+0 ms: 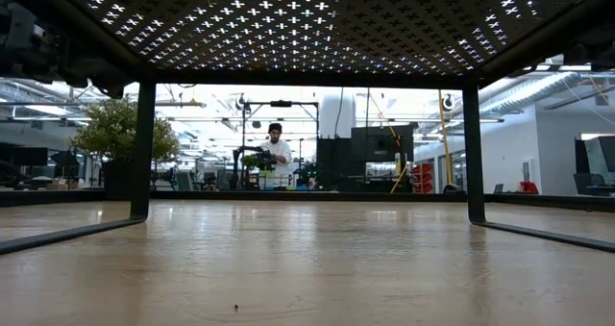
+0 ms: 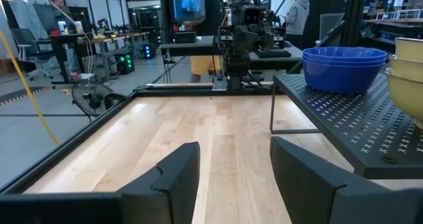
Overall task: Pick & Place Mini bowls
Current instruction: Return to Home Position
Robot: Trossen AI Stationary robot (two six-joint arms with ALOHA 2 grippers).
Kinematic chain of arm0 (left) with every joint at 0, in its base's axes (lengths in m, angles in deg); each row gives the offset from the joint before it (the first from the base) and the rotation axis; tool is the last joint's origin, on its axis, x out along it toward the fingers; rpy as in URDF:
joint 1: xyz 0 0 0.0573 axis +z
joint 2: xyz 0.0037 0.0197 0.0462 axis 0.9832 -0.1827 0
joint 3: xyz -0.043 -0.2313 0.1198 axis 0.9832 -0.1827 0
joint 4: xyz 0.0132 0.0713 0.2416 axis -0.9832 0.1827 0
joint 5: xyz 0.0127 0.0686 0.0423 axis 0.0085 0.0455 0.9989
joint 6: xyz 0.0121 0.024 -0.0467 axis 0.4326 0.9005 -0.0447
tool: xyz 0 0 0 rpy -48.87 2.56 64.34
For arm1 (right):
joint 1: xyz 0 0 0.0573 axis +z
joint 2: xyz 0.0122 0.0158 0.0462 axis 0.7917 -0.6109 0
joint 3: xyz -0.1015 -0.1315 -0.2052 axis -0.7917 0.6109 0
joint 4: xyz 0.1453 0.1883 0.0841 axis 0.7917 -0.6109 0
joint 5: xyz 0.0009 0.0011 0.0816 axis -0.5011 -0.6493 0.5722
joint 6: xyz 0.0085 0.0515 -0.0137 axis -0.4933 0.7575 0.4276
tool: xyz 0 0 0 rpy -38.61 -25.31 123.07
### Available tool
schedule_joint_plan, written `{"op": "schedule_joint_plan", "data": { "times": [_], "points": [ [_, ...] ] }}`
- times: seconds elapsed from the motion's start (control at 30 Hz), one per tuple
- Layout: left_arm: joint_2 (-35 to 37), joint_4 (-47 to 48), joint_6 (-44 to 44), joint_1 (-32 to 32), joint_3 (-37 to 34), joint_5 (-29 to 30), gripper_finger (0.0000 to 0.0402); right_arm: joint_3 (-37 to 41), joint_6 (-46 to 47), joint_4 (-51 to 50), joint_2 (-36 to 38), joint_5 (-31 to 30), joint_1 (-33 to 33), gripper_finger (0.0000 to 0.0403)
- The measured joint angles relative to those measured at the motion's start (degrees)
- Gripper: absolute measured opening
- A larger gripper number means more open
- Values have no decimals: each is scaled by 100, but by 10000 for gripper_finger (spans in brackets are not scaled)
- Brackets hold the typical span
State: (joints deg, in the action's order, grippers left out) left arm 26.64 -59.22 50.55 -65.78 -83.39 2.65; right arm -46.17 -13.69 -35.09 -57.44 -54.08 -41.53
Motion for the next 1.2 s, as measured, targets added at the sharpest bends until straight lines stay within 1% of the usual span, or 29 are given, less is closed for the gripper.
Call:
{"op": "schedule_joint_plan", "data": {
  "times": [0.6, 0.97, 1.2],
  "points": [
    [0, 0, -3, -2, 0, 2, 161, 2, 0, 0, 0, 0, 1, 161],
    [0, 0, -4, 0, 0, 0, 183, 2, 0, 0, 0, 1, 1, 162],
    [0, 0, -4, 0, 0, 1, 189, 2, 0, 0, 0, 1, 1, 161]
  ]
}}
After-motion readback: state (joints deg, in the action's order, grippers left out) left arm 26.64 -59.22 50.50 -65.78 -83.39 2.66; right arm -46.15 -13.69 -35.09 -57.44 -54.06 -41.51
